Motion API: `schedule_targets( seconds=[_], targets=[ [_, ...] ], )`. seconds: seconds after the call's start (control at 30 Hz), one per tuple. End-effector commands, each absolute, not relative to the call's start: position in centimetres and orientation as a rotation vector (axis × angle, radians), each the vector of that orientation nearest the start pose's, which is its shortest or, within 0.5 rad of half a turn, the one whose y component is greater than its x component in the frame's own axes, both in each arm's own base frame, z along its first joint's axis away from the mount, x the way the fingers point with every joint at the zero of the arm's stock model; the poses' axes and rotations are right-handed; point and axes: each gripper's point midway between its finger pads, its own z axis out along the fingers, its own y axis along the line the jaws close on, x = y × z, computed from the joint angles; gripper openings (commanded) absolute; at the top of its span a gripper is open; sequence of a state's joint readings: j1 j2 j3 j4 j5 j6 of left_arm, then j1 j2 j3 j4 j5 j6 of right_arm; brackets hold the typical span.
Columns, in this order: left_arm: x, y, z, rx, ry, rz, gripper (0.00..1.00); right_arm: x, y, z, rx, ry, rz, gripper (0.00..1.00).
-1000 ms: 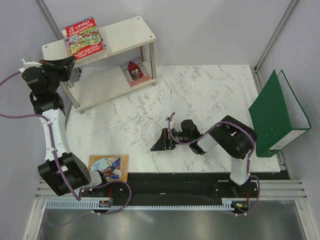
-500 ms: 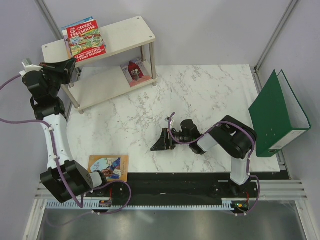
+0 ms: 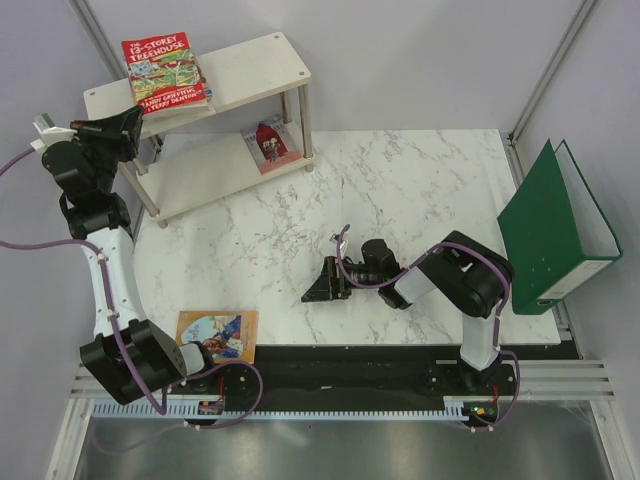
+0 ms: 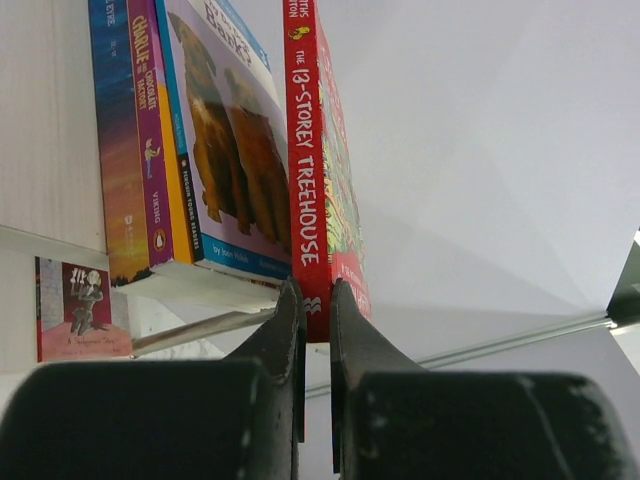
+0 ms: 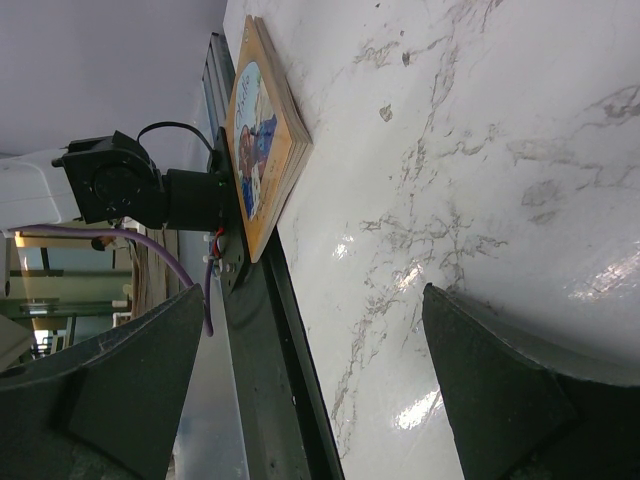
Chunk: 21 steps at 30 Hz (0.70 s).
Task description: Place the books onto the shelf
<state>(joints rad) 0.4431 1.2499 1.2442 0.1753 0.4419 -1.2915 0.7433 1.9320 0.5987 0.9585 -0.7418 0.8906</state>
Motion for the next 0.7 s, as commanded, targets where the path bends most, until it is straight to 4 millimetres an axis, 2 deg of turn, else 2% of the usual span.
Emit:
schedule_targets(
  seconds=[0.0,0.5,0.57,0.67],
  targets=[
    [40.1,7.8,50.1,-0.778,1.063,-1.008,0.02,15.2,32.6,-4.4,-0.277,2.689,1.458,0.98],
    [41.7,9.0,49.0,-0.822,1.078,-0.996,0.02,15.2,32.6,-4.4,-0.281,2.686,1.462,0.98],
    [41.7,9.0,48.7,-0.827,1.084,-0.996,0.04,15.2,32.6,-4.3,-0.282,2.685,1.462,0.98],
    [42.0,9.0,48.0,-0.842,1.108,-0.996,0.15,15.2,32.6,-4.3,-0.282,2.685,1.462,0.98]
  ],
)
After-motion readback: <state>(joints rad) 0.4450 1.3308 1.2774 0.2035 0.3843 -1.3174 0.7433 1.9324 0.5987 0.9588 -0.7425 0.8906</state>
